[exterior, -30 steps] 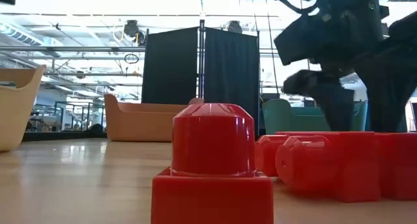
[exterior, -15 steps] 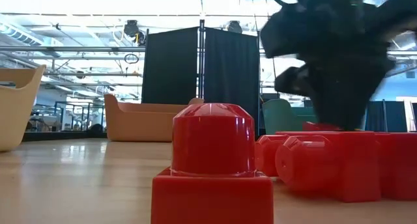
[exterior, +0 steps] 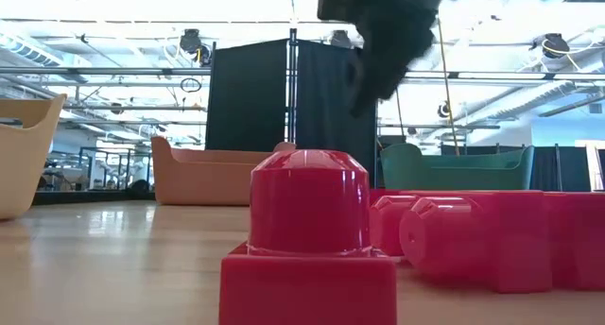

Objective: Sort blocks by size
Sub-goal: Put the red game piece into the yellow bin

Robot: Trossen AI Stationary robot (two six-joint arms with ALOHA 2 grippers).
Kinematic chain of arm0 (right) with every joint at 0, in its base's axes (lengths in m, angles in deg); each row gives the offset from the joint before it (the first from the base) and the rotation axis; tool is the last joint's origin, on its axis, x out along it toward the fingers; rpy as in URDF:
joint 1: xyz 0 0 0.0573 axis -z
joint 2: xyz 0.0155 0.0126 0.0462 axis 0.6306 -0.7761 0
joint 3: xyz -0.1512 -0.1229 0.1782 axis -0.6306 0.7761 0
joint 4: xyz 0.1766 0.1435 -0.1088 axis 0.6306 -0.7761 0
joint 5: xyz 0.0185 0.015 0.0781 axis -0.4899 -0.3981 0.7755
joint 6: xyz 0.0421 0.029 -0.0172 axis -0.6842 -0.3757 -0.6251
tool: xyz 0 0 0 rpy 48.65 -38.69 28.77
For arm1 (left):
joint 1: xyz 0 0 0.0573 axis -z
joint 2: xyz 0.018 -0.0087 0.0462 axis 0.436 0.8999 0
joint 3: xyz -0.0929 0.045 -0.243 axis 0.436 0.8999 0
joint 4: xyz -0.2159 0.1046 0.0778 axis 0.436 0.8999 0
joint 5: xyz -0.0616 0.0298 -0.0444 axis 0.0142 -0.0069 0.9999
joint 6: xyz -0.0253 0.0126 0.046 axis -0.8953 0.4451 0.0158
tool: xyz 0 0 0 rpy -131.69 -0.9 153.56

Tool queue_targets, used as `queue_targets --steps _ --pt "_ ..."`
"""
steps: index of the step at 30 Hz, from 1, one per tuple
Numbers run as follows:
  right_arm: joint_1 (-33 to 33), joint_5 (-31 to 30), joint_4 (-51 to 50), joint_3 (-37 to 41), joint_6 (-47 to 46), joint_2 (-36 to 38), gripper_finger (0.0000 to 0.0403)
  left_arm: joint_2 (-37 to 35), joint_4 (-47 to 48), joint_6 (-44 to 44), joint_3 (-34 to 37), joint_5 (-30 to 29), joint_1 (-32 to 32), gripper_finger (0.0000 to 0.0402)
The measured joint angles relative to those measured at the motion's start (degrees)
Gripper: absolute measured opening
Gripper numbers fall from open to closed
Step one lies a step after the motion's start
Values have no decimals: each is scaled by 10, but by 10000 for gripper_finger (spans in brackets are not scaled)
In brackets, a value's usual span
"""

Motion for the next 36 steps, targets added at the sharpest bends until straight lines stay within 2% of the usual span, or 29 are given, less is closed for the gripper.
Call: queue_targets --steps 5,9,11,15,23,27,31,36 --pt "29 -1 25 -1 -2 24 18 3 -24 59 7 -5 -17 301" --pt "46 -55 -27 -1 11 22 13 13 -23 61 7 -6 -29 301" --pt "55 -70 -42 -1 29 18 22 17 -22 63 7 -6 -32 301" --pt "73 -36 -40 -1 31 6 72 19 -19 63 8 -6 -37 301" --pt "76 -18 -97 -1 39 -18 243 19 -9 59 8 -6 -39 301" --pt "76 7 -82 7 48 -26 306 19 -1 59 8 -6 -39 301" --pt "81 4 -28 46 46 -26 328 19 -1 59 8 -8 -39 301" --pt "94 -2 24 87 47 -26 319 19 0 61 8 -13 -39 301"
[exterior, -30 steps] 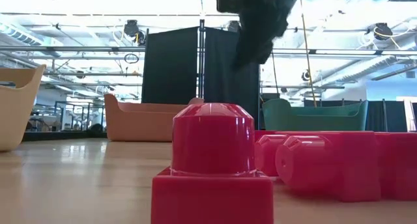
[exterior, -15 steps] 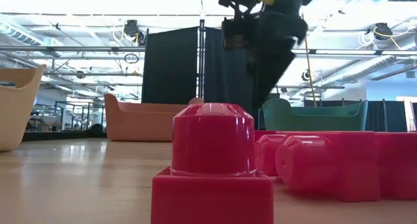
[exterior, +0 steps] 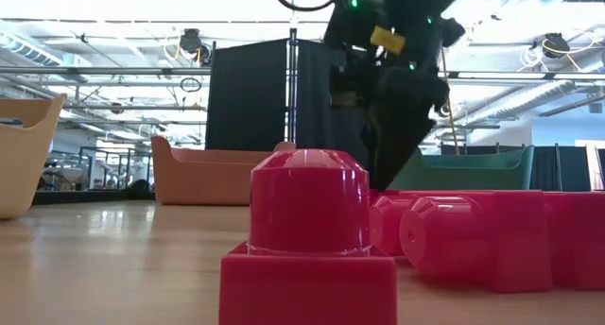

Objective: Sort blocks by size
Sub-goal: Put the red game piece into the yellow bin

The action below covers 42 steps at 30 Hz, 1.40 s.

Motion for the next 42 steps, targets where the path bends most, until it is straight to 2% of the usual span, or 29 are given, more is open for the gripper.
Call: queue_targets --steps 13,25,30,39,42 --pt "5 5 68 52 -2 0 243 0 1 11 0 -12 0 301" --pt "5 11 77 50 -2 3 124 0 0 11 0 -26 -14 301" --pt "4 21 71 53 -19 1 93 0 -5 11 0 -26 -26 301" --pt "5 39 106 53 -26 59 13 2 -25 34 15 -34 -43 301" --pt "5 43 137 52 -34 87 6 2 -47 50 17 -39 -49 301"
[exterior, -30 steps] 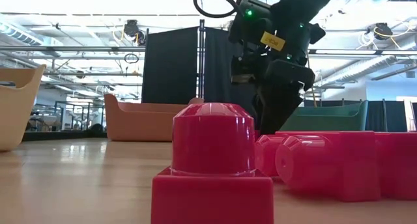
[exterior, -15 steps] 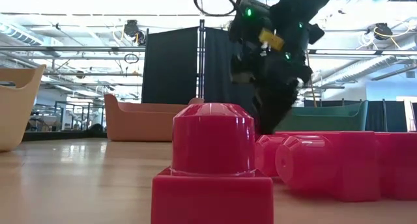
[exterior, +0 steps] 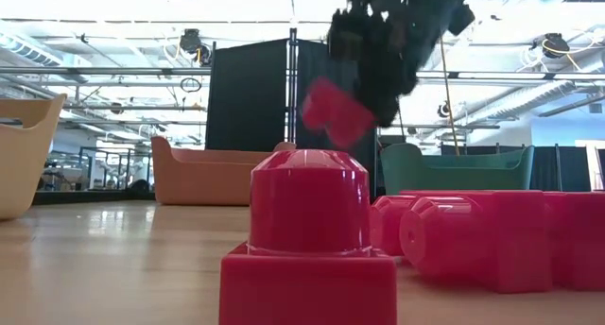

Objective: Sort blocks by size
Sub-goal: Put the red game piece into the yellow bin

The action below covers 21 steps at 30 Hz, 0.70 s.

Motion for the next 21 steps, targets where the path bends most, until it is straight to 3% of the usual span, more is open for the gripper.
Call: queue_targets --steps 6,13,21 --pt "3 5 59 -1 -34 42 7 0 -89 88 0 -11 -15 301" --pt "4 6 99 -1 -47 67 5 18 -177 201 0 34 -32 301" --pt "-2 5 105 -27 -24 69 5 64 -219 173 0 139 -86 316"
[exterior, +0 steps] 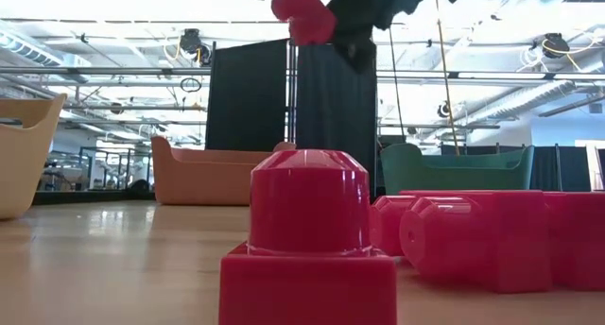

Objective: Sort blocks by size
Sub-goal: Put the red game piece into the yellow bin

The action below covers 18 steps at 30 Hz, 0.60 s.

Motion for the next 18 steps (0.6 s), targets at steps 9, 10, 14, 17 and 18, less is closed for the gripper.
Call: queue_targets --steps 9,10,14,17,18 --pt "0 -1 -17 -36 31 0 5 15 -34 3 0 37 -30 321" --pt "0 -1 -17 -37 31 0 5 15 -40 3 0 44 -33 321" --pt "0 -2 -17 -38 33 0 5 15 -61 16 0 79 -41 320" --pt "-1 -2 -17 -38 33 0 5 20 -62 26 0 97 -49 312" --pt "-2 -2 -17 -38 33 0 5 22 -61 27 0 102 -50 307"
